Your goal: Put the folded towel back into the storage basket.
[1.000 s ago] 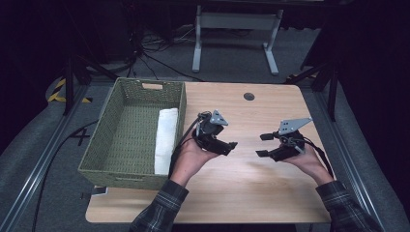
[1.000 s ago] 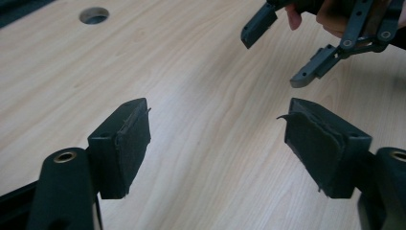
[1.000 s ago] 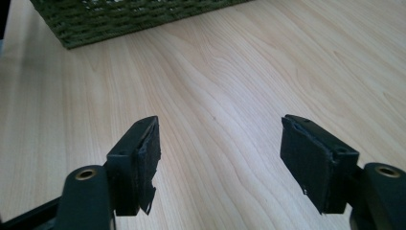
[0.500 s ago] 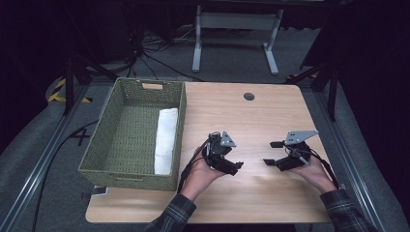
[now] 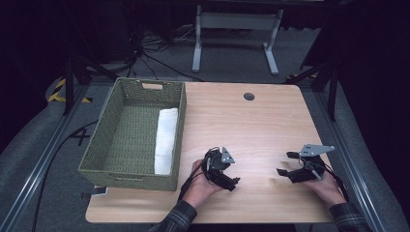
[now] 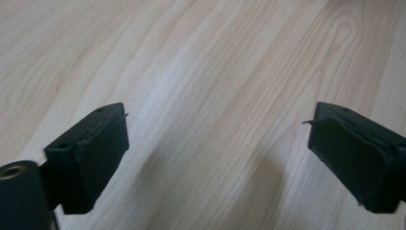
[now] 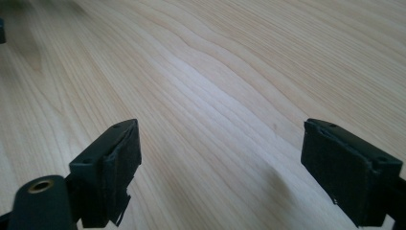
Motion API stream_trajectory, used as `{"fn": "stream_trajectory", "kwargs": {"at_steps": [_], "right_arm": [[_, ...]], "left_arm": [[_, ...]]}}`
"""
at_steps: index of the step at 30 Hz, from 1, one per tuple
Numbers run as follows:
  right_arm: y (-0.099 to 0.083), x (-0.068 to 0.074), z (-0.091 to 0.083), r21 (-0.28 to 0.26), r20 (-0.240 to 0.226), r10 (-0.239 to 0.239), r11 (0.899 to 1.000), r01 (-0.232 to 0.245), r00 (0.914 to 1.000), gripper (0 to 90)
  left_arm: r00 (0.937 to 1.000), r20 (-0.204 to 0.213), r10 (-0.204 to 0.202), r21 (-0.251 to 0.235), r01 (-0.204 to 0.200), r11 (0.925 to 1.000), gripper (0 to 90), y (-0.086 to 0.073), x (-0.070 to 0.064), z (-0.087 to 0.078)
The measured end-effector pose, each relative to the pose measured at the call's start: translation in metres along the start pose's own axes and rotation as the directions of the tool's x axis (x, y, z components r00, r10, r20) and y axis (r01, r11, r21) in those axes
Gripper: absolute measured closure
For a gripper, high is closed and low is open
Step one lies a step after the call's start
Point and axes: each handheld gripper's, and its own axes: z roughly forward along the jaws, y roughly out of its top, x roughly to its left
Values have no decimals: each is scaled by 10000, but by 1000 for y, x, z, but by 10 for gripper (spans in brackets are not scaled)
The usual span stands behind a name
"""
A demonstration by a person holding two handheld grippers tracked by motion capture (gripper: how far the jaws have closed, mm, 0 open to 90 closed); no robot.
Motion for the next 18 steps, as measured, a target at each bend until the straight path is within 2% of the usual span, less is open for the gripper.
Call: {"fn": "stream_trajectory", "kwargs": {"at_steps": [2,6,11,18], "right_arm": [[-7,0,-3,105,209,142,9998,-144,9997,141],[-17,0,-7,153,260,359,9992,-363,9990,114],[-28,1,-9,362,613,422,9984,-445,9972,38],[-29,2,-6,587,875,403,9972,-455,9953,9]], "left_arm": [[10000,35,-13,184,12,9998,28,-4,-1,4],[9996,-52,273,348,-272,9990,6,-7,-3,8],[9996,6,288,-63,-288,9996,0,-12,-2,9],[9991,91,415,-44,-415,9991,0,-13,-2,8]]}}
